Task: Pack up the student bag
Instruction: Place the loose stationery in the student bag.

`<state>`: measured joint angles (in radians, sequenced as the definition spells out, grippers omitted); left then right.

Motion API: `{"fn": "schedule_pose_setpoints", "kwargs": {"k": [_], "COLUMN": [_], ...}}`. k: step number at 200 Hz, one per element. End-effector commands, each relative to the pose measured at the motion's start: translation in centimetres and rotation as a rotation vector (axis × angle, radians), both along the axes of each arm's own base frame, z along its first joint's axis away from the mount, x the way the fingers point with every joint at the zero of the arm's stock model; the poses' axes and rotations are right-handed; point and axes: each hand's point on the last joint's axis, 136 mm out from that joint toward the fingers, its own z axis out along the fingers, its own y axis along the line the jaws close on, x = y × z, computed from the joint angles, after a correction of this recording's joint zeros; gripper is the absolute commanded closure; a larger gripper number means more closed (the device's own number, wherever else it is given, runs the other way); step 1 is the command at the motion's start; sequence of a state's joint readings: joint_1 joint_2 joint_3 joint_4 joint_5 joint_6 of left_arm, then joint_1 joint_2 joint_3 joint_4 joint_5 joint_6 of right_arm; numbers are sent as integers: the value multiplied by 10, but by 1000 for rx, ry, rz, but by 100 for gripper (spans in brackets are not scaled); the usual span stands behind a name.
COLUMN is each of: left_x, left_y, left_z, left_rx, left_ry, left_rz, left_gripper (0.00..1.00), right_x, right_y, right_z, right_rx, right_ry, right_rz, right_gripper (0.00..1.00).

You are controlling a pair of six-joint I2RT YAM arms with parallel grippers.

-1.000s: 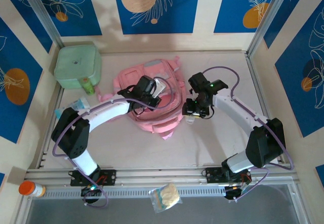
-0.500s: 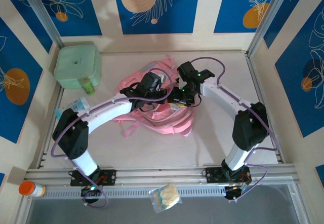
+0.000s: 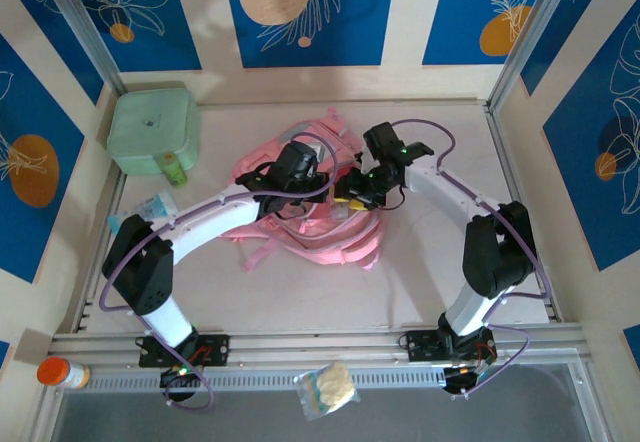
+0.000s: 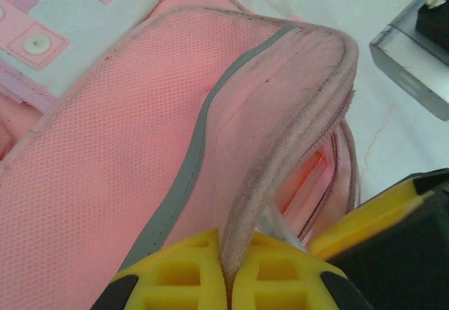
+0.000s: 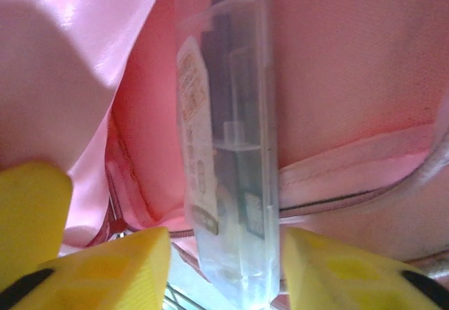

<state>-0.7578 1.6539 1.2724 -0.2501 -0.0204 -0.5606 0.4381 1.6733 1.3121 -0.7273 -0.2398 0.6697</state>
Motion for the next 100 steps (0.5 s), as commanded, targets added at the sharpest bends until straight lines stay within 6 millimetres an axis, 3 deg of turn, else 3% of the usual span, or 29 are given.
{"fn": "schedule_pose_setpoints", "kwargs": {"k": [1,42,100], "left_x": [2,1,4], "left_y": [-14,-17,-14], "left_z": [43,44,42], "left_rx": [-139,-152,-169], "left_ry": [-60,-58,-53], "left_rz": [-14,-19,24], "left_gripper": [100,100,100], "right_x": [-8,2,19], "right_y": [13,44,74], "right_z": [-4,8,-16], "right_rx": [68,169,278], "right_ry": [45,18,64], "right_rz": [-11,-23,-97], "right_gripper": [62,79,93]}}
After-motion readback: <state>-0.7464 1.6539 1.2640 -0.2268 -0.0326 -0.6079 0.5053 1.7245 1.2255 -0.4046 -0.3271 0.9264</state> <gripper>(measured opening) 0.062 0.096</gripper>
